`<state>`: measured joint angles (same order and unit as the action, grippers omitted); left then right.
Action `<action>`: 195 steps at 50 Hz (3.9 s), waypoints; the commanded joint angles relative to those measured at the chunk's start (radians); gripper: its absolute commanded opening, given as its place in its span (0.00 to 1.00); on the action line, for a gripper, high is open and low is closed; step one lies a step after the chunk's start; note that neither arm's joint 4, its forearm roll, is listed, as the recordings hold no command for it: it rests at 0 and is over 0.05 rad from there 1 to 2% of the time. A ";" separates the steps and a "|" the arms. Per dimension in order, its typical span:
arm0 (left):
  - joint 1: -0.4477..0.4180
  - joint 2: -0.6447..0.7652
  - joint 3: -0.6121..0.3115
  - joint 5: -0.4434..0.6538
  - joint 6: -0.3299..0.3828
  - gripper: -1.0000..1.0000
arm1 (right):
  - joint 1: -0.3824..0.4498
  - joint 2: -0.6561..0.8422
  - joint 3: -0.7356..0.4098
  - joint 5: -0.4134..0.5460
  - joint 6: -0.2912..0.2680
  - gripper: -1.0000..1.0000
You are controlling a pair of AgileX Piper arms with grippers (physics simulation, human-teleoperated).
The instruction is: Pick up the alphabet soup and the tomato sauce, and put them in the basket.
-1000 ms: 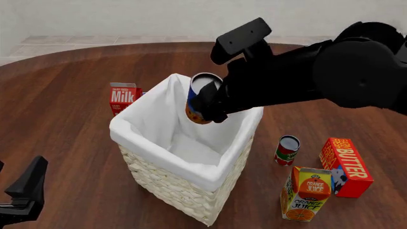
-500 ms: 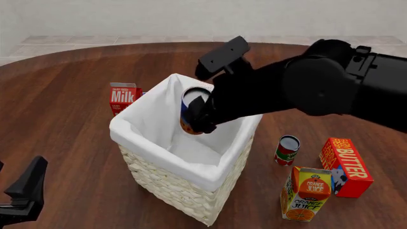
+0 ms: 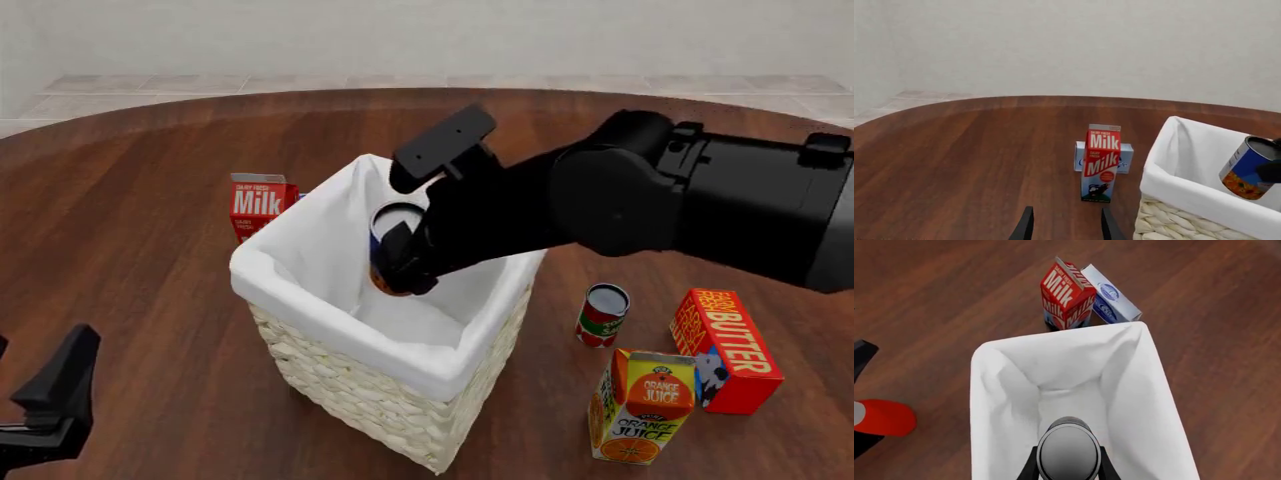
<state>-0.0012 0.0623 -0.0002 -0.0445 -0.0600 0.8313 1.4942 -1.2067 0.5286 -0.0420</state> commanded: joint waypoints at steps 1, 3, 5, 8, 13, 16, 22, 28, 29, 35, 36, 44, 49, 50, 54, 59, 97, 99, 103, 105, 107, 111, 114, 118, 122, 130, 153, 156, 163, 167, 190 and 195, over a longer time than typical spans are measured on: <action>0.001 0.044 0.000 -0.043 0.000 1.00 | 0.007 0.011 -0.002 -0.015 0.016 0.00; 0.001 0.063 0.000 -0.062 0.000 1.00 | 0.008 0.010 0.000 -0.016 0.013 0.00; 0.001 0.070 0.000 -0.068 0.000 1.00 | 0.008 0.010 0.000 -0.015 0.014 0.00; 0.001 0.101 0.000 -0.099 0.000 1.00 | 0.006 0.008 -0.005 -0.013 0.009 0.00; 0.001 0.097 0.000 -0.096 0.001 1.00 | 0.008 0.003 -0.007 -0.011 0.004 1.00; 0.002 0.103 0.000 -0.102 0.001 1.00 | 0.008 0.004 -0.007 -0.012 0.006 1.00; 0.001 0.089 0.000 -0.089 0.001 1.00 | 0.006 0.004 -0.013 -0.010 0.003 1.00; 0.002 0.093 0.000 -0.093 0.001 1.00 | 0.002 0.004 -0.019 -0.009 -0.003 1.00; 0.001 0.089 0.000 -0.089 0.001 1.00 | 0.001 0.005 -0.023 -0.007 -0.003 1.00; 0.002 0.083 0.000 -0.083 0.002 1.00 | -0.002 0.000 -0.037 0.003 -0.007 1.00; 0.001 0.084 0.000 -0.085 0.002 1.00 | -0.003 -0.001 -0.040 0.006 -0.007 1.00; -0.001 0.022 0.000 -0.021 0.003 1.00 | -0.006 -0.027 -0.058 0.030 -0.013 1.00; -0.001 -0.013 0.000 0.013 0.003 1.00 | -0.009 -0.037 -0.071 0.045 -0.019 1.00; -0.002 -0.017 0.000 0.018 0.003 1.00 | -0.011 -0.044 -0.074 0.051 -0.020 1.00; -0.003 -0.025 0.000 0.025 0.003 1.00 | -0.016 -0.055 -0.078 0.058 -0.024 1.00; -0.005 -0.023 0.000 0.023 0.003 1.00 | -0.020 -0.081 -0.077 0.071 -0.022 1.00; -0.010 0.012 0.000 -0.006 0.012 1.00 | -0.132 -0.213 -0.055 0.117 -0.026 1.00; -0.010 0.012 0.000 -0.006 0.012 1.00 | -0.144 -0.213 -0.049 0.112 -0.025 1.00; -0.012 -0.006 0.000 0.013 0.013 1.00 | -0.151 -0.219 -0.035 0.107 -0.020 1.00; -0.012 -0.004 0.000 0.010 0.013 1.00 | -0.165 -0.223 -0.035 0.108 -0.018 1.00; -0.012 -0.003 0.000 0.010 0.013 1.00 | -0.174 -0.221 -0.034 0.107 -0.022 1.00; -0.011 -0.004 0.000 0.010 0.013 1.00 | -0.206 -0.216 -0.027 0.104 -0.029 1.00; -0.013 0.000 0.000 0.007 0.012 1.00 | -0.219 -0.217 -0.028 0.106 -0.033 1.00; -0.014 0.007 0.000 0.001 0.013 1.00 | -0.235 -0.220 -0.027 0.107 -0.035 1.00; -0.019 0.024 0.000 -0.011 0.015 1.00 | -0.250 -0.227 -0.020 0.106 -0.032 1.00; -0.023 0.024 0.000 -0.011 0.017 1.00 | -0.286 -0.227 -0.018 0.108 -0.038 1.00; -0.027 0.009 0.000 0.002 0.023 1.00 | -0.380 -0.251 -0.009 0.112 -0.047 1.00; -0.028 0.015 0.000 -0.005 0.025 1.00 | -0.392 -0.261 -0.001 0.115 -0.048 1.00; -0.030 0.039 0.000 -0.027 0.027 1.00 | -0.424 -0.269 0.018 0.108 -0.046 1.00; -0.030 0.063 0.000 -0.051 0.028 1.00 | -0.437 -0.274 0.029 0.107 -0.045 1.00; -0.030 0.021 0.000 -0.008 0.027 1.00 | -0.530 -0.276 0.092 0.069 -0.036 1.00; -0.030 0.022 0.000 -0.009 0.026 1.00 | -0.552 -0.275 0.100 0.064 -0.039 1.00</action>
<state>-0.0314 0.0919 -0.0001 -0.0614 -0.0329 0.3216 1.2202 -1.1259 0.6035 -0.0805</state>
